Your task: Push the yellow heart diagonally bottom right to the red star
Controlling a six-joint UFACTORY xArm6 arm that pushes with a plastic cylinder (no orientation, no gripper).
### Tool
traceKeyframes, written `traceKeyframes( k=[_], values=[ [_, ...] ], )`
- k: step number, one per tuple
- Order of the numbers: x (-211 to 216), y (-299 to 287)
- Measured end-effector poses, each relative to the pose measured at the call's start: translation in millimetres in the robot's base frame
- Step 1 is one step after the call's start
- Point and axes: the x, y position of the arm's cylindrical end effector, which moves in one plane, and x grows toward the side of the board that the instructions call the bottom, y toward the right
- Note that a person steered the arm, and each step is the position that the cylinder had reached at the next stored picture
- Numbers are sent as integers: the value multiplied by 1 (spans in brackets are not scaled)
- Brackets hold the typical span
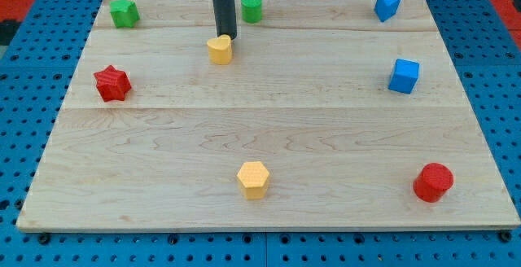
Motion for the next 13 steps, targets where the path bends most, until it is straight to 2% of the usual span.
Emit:
traceKeyframes(
  k=[4, 11, 13],
  values=[
    [12, -7],
    [130, -7],
    [133, -6]
  ],
)
